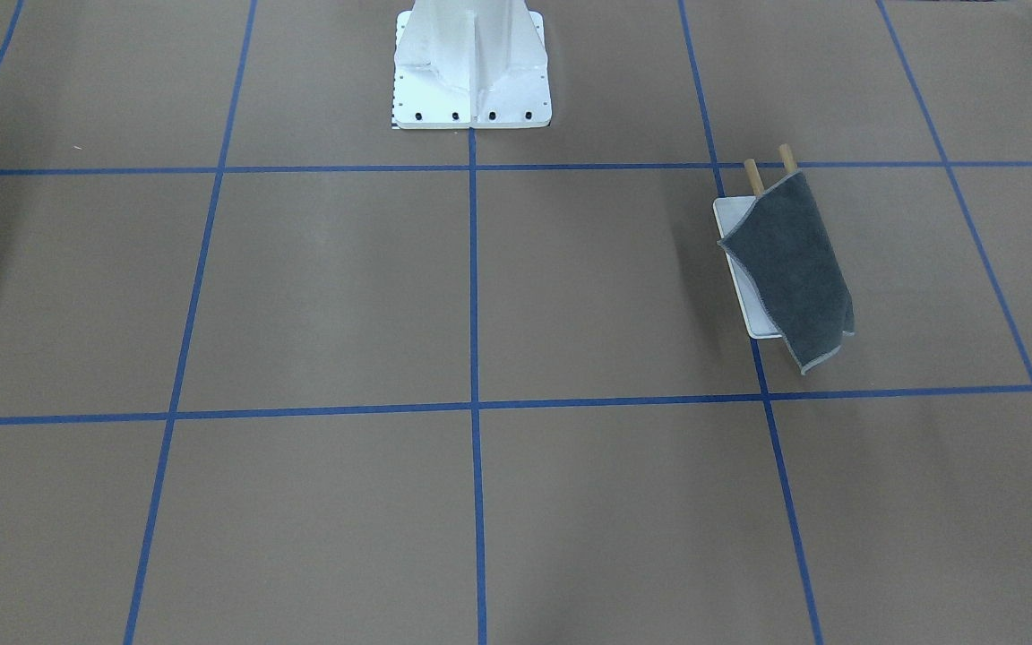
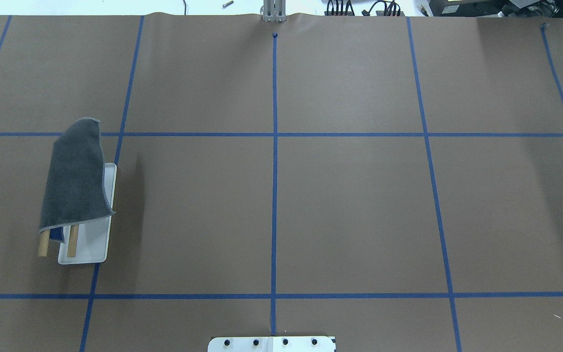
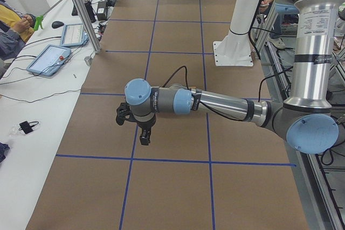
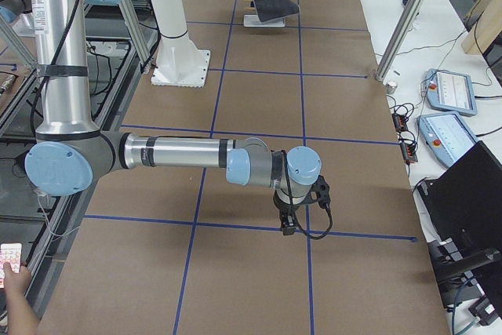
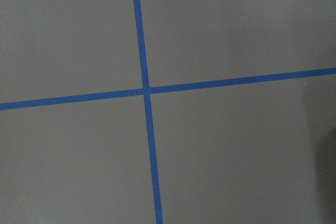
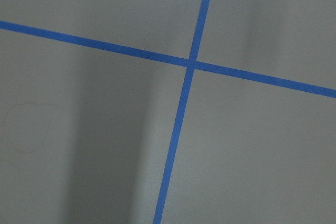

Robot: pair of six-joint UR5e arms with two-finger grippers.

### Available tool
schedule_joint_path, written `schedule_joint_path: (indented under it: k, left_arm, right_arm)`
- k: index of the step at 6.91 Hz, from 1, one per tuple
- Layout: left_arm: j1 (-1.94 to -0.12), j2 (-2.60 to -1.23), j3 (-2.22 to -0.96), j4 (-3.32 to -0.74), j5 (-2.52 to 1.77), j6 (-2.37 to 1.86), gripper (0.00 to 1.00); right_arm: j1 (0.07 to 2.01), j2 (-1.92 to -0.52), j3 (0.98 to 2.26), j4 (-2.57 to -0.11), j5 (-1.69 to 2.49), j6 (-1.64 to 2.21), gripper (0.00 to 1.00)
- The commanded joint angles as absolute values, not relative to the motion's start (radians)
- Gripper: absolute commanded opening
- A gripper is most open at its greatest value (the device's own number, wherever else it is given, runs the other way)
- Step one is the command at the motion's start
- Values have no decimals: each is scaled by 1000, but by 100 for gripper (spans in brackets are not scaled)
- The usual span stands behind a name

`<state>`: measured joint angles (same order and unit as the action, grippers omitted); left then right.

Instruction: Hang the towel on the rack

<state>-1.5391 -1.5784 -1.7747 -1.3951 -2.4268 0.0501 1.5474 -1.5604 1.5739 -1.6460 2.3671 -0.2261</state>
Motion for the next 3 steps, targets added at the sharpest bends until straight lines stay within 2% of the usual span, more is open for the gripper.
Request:
schedule_joint_path:
  k: [1,3]
  left_arm:
    - [-1542,-1563,-1825,-1350,-2396,145,98]
    - [-1540,-1559,-1838,-1345,-2376,161,98]
  right_arm:
    - [1548,-1562,1581,-1646,2372,-218,100]
    - [1546,-1555,1592,-1646,2376,-215,100]
